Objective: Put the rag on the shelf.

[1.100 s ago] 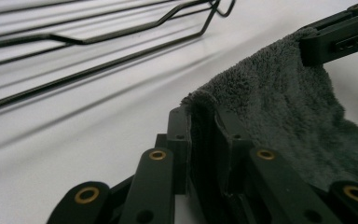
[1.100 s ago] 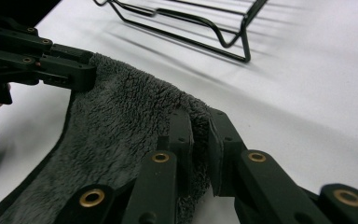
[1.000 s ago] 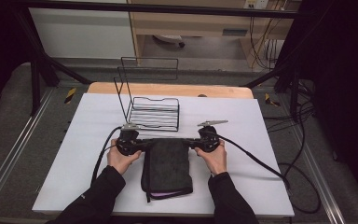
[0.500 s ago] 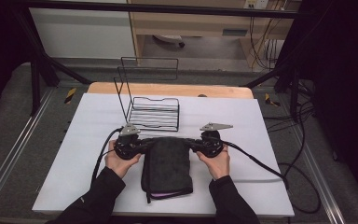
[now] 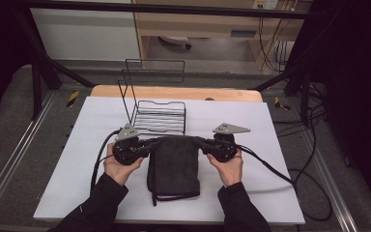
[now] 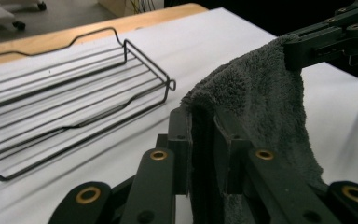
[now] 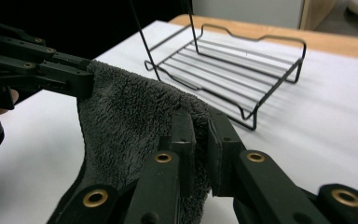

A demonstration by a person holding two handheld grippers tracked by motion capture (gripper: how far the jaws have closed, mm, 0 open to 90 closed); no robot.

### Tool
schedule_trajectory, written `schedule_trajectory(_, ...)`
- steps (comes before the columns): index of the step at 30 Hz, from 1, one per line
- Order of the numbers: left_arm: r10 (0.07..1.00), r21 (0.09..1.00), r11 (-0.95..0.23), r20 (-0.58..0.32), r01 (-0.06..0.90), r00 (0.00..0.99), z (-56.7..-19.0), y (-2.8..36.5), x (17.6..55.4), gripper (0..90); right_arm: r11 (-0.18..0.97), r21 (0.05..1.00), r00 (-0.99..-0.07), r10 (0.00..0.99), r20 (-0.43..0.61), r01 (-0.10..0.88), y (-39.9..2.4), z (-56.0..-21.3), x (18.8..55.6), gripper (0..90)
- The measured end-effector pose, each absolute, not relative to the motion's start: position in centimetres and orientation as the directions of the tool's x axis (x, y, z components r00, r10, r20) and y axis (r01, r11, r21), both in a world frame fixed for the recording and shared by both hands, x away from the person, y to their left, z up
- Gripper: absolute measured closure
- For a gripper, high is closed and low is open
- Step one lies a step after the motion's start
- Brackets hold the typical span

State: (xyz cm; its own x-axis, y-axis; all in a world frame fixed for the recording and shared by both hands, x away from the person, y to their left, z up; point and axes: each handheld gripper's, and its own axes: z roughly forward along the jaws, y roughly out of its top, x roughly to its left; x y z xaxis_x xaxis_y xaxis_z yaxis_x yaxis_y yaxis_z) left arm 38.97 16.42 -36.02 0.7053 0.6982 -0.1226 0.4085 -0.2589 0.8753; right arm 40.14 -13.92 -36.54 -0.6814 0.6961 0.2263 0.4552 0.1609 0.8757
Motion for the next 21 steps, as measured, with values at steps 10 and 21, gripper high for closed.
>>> schedule_trajectory(10, 0.7, 0.917, -0.231, -0.076, 0.326, 0.71, -33.9, 16.4, 37.5, 78.8, 0.144, 0.919, -0.701, 0.692, 0.172, 0.367, -14.0, -34.2, 38.8, 83.1)
schedule_trajectory(21, 0.707, 0.948, -0.182, -0.059, 0.263, 0.704, -31.9, 16.9, 36.8, 79.2, 0.137, 0.955, -0.717, 0.69, 0.098, 0.262, -13.8, -31.8, 37.4, 83.2)
